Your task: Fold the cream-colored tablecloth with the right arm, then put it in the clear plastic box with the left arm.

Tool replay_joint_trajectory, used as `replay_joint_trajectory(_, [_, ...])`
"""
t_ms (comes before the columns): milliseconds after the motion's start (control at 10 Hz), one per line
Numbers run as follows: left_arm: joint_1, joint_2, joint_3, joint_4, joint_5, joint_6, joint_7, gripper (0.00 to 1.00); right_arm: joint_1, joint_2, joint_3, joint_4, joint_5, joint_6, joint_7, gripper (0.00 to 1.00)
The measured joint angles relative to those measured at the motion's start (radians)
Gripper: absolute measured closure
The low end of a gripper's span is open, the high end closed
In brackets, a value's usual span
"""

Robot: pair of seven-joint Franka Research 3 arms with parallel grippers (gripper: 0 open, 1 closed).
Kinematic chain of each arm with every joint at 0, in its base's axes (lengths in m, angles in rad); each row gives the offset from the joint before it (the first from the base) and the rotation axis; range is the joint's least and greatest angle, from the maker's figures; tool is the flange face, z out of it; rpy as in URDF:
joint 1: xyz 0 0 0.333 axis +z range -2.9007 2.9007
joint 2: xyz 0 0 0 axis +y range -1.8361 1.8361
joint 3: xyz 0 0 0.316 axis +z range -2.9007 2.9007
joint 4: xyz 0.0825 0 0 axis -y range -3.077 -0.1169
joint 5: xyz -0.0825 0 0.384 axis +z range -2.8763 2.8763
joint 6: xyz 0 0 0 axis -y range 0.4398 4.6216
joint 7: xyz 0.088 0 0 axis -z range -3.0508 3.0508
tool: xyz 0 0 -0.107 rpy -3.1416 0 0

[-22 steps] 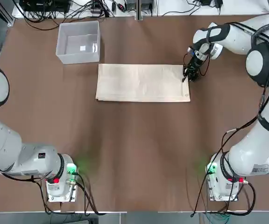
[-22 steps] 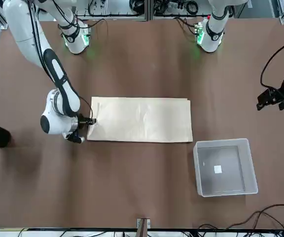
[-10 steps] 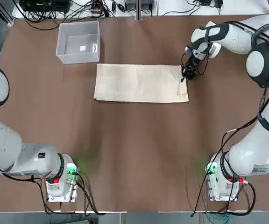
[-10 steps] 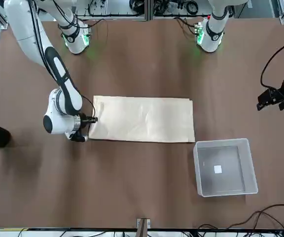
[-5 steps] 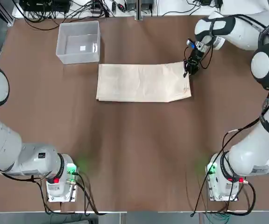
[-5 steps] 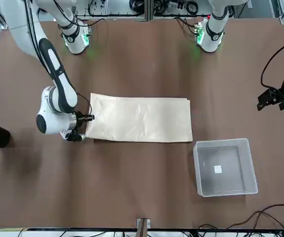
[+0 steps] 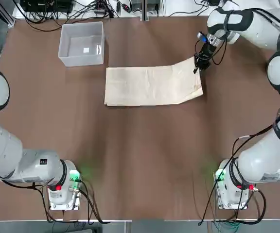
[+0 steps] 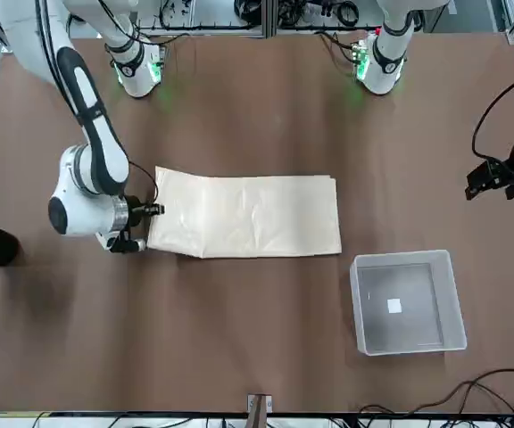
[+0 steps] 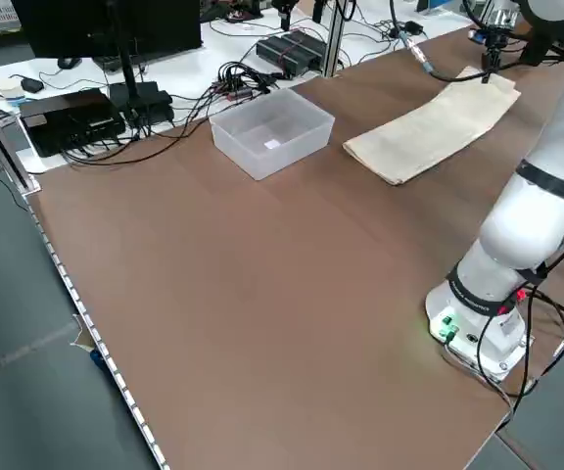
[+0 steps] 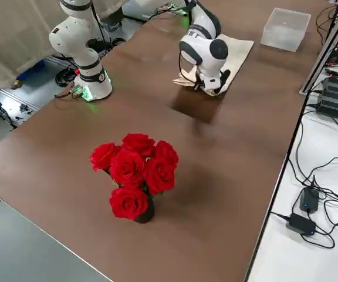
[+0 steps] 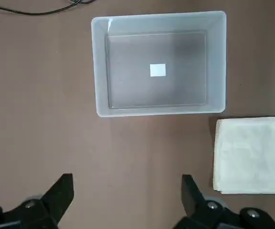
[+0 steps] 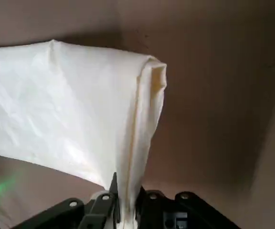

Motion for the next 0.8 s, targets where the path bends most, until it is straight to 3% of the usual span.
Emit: replay_joint_trajectory(800, [0.0,0.0,0.0,0.0,0.0,0.001,0.0,0.0,0.022,-0.096,0.009,0.009,-0.003,-0.016,0.117,0.92])
